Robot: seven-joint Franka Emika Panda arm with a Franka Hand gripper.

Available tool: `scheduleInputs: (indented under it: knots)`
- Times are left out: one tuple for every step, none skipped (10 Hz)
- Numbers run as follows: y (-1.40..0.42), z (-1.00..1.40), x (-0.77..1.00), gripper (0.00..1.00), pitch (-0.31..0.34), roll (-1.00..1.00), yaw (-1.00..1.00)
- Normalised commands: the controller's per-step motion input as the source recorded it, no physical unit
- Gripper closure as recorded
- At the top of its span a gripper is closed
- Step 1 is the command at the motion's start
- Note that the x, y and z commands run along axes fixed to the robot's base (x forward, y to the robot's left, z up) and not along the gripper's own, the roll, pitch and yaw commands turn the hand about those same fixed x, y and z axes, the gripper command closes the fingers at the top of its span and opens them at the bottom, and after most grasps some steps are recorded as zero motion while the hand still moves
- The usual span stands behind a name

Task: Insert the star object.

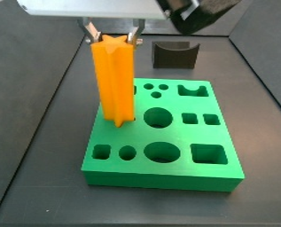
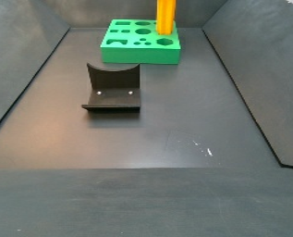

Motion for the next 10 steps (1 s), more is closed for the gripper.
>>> scheduleInputs:
  knots:
    - [0.00, -0.27, 0.00, 1.00, 0.000, 0.00, 0.00]
    - [0.00, -0.42, 0.00, 1.00, -0.026, 0.02, 0.00]
    - [0.00, -0.46, 0.00, 1.00, -0.023, 0.07, 0.00]
    - [0.00, -0.49, 0.00, 1.00, -0.013, 0.11, 0.00]
    - [0.00, -0.47, 0.00, 1.00, -0.033, 0.08, 0.00]
    - [0.00, -0.44, 0.00, 1.00, -0.014, 0.07, 0.00]
    - [0.00, -0.42, 0.00, 1.00, -0.024, 0.02, 0.00]
    - [0.00, -0.38, 0.00, 1.00, -0.001, 0.00, 0.00]
    - [-0.01, -0.20, 0.00, 1.00, -0.013, -0.01, -0.03]
    - [0.00, 0.00, 0.03, 1.00, 0.003, 0.03, 0.00]
